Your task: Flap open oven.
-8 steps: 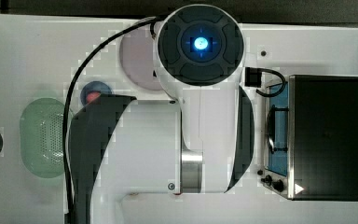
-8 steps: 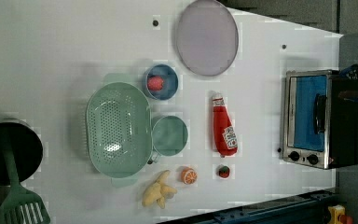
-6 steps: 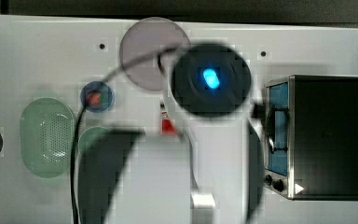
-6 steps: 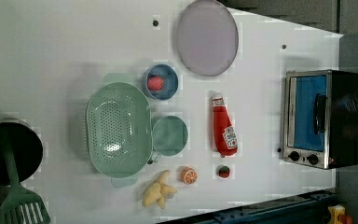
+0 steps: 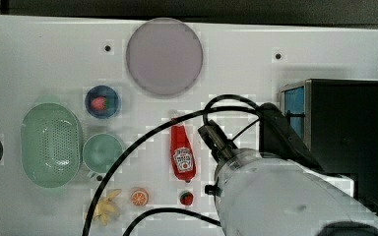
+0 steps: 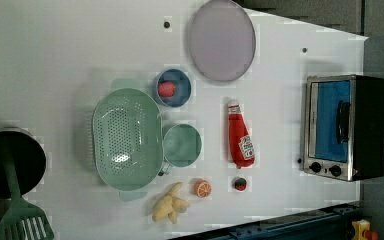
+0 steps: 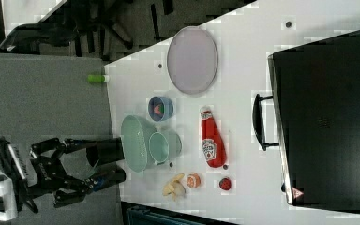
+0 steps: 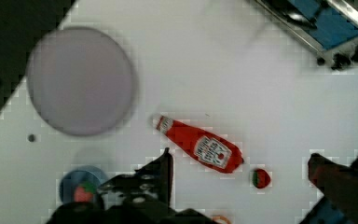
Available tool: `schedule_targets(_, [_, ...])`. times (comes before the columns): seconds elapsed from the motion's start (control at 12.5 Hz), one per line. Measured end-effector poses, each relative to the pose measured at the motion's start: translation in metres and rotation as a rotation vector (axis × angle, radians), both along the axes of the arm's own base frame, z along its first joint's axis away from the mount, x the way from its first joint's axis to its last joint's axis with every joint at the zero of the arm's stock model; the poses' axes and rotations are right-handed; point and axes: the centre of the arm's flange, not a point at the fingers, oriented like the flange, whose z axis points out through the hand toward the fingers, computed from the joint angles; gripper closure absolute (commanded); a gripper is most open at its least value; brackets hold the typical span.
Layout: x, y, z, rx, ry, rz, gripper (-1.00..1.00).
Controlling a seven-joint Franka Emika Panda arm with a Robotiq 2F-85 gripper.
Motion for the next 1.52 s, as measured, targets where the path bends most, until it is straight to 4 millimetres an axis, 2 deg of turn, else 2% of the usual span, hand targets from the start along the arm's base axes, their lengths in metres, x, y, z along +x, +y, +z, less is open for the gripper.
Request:
schedule_targets(0.16, [0.005,0.0,-0.005,-0.006,0.013,0.001,-0.39])
schedule_targets(0.48, [0.022,0.006,-0.044,0.003,0.102,0.011,0.55])
schedule_targets(0.56, [0.023,0.006,-0.051,0.007,0.115,0.011,0.65])
schedule_targets(0.8, [0.014,0.004,-0.07,0.009,0.166,0.036,0.65])
schedule_targets(1.04, [0.01,-0.012,-0.084,0.004,0.184,0.199,0.65])
schedule_targets(1.12, [0.009,-0.024,-0.092,-0.032,0.188,0.266,0.65])
schedule_targets(1.28, [0.012,-0.061,-0.103,-0.156,0.191,0.408,0.65])
schedule_targets(1.52, [0.006,-0.103,-0.128,-0.197,0.186,0.581,0.65])
